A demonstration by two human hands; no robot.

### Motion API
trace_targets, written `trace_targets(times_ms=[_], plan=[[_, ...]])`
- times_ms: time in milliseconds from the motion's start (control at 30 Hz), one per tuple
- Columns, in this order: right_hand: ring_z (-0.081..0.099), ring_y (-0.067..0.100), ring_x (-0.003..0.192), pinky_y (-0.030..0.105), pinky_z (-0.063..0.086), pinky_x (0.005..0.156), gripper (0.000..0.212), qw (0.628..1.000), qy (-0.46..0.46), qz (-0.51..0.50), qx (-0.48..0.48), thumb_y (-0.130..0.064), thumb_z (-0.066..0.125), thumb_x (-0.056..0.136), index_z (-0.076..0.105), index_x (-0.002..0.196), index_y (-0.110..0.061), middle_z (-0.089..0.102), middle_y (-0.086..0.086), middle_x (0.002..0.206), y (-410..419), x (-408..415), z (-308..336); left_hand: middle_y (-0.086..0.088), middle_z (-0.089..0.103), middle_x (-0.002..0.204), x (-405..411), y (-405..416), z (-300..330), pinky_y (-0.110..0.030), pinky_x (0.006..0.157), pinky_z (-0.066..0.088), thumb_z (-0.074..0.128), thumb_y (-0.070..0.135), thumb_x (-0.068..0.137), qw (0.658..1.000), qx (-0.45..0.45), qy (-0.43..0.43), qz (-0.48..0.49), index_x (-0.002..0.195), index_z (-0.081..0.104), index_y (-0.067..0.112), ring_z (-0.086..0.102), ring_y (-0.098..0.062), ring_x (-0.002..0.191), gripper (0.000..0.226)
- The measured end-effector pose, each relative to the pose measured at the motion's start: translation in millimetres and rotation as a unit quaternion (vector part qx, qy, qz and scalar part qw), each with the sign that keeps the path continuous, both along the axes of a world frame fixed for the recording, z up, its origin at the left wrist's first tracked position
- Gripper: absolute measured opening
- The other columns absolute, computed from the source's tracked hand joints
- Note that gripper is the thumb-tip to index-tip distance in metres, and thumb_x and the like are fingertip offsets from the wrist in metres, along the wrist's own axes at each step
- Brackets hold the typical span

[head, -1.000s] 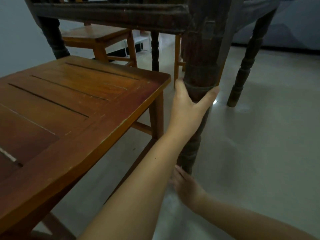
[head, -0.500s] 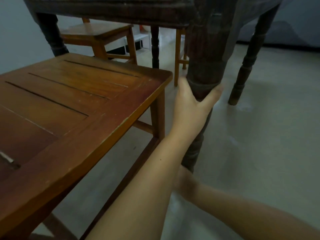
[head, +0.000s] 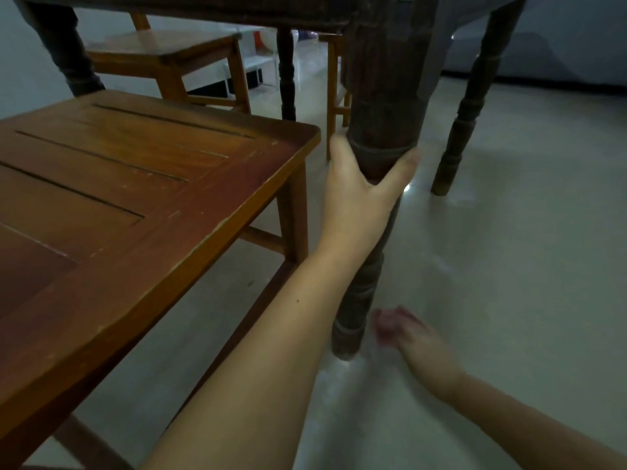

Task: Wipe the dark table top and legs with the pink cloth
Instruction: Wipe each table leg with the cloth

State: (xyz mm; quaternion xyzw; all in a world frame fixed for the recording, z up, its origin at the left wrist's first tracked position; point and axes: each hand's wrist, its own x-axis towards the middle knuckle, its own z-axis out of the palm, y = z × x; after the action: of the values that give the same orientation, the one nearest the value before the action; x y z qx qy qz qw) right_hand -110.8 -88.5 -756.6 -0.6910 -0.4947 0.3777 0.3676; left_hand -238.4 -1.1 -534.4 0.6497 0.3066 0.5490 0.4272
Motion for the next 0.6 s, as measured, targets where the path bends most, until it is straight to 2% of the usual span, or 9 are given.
trace_targets(times_ms=[33,67,100,167,233,333,467,533,600], plan=[[0.057,0.023,0.114,0.011,0.036,0.098,0.038,0.996,0.004,-0.067,0.062,-0.037,0.043,0.099,0.070,0.104,-0.011,0.063,0.007,0.118,10.2,3.8,-7.8,0.016,0.050,0.098,0.3,0.5,-0.3,0.000,0.068,0.041,0.067,0.024,0.082,1.000,-0.001,-0.001,0.006,0.117,0.040,0.017,0.050,0.016,0.084,0.045],[0.057,0.029,0.114,0.008,0.038,0.095,0.038,0.976,0.091,-0.172,0.097,-0.031,0.043,0.100,0.067,0.105,-0.001,0.061,0.016,0.119,19.1,-0.5,-12.5,0.015,0.050,0.098,0.9,1.3,-0.8,0.000,0.069,0.040,0.067,0.024,0.082,1.000,0.002,-0.006,0.010,0.116,0.041,0.017,0.050,0.016,0.085,0.044],[0.057,0.029,0.112,0.010,0.044,0.090,0.037,0.963,0.124,-0.225,0.079,-0.030,0.045,0.099,0.064,0.109,0.000,0.059,0.019,0.122,28.0,-11.8,-14.8,0.015,0.051,0.099,1.0,1.0,-0.6,0.000,0.069,0.040,0.067,0.024,0.082,1.000,0.001,-0.001,0.016,0.115,0.041,0.018,0.051,0.015,0.086,0.043],[0.060,0.027,0.098,0.020,0.054,0.075,0.031,0.934,0.253,-0.250,0.024,-0.029,0.041,0.100,0.059,0.117,-0.009,0.059,0.022,0.125,41.2,-42.8,-15.8,0.016,0.051,0.099,1.2,0.9,-1.0,0.001,0.069,0.040,0.066,0.024,0.082,1.000,0.001,0.006,0.016,0.116,0.040,0.019,0.051,0.012,0.088,0.043],[0.060,0.025,0.100,0.030,0.053,0.083,0.028,0.905,0.346,-0.249,-0.005,-0.022,0.033,0.103,0.059,0.112,-0.024,0.060,0.016,0.125,48.8,-73.9,-19.3,0.016,0.050,0.099,0.8,0.6,0.0,0.001,0.068,0.040,0.066,0.025,0.082,1.000,0.002,0.014,0.015,0.117,0.040,0.019,0.050,0.010,0.088,0.044],[0.059,0.022,0.111,0.045,0.047,0.096,0.030,0.882,0.374,-0.285,0.022,-0.028,0.031,0.103,0.059,0.107,-0.037,0.062,0.003,0.122,42.9,-90.5,4.6,0.018,0.050,0.100,1.7,0.0,1.1,0.002,0.070,0.040,0.066,0.026,0.082,1.000,0.002,0.014,0.017,0.122,0.040,0.015,0.050,0.009,0.090,0.049],[0.059,0.005,0.108,0.020,0.053,0.080,0.031,0.882,0.354,-0.263,0.167,-0.027,0.032,0.103,0.056,0.121,-0.031,0.061,-0.008,0.119,34.2,-91.5,37.9,0.020,0.050,0.097,2.5,0.1,0.4,0.002,0.068,0.039,0.066,0.025,0.083,1.000,-0.003,0.008,0.016,0.115,0.039,0.022,0.050,0.018,0.084,0.042],[0.053,0.009,0.117,0.011,0.049,0.075,0.032,0.900,0.314,-0.266,0.146,-0.023,0.030,0.104,0.051,0.124,-0.034,0.051,-0.004,0.133,29.6,-95.0,31.9,0.018,0.051,0.097,2.1,-1.7,1.5,0.002,0.068,0.040,0.066,0.024,0.083,1.000,-0.008,0.005,0.009,0.115,0.040,0.021,0.051,0.017,0.085,0.041],[0.047,0.015,0.122,0.020,0.048,0.079,0.034,0.907,0.309,-0.277,0.078,-0.023,0.026,0.104,0.045,0.130,-0.035,0.043,0.000,0.143,23.6,-99.9,28.0,0.018,0.052,0.099,1.2,-3.8,2.2,0.002,0.069,0.039,0.066,0.025,0.082,1.000,-0.008,0.007,0.005,0.119,0.041,0.019,0.051,0.014,0.088,0.045]])
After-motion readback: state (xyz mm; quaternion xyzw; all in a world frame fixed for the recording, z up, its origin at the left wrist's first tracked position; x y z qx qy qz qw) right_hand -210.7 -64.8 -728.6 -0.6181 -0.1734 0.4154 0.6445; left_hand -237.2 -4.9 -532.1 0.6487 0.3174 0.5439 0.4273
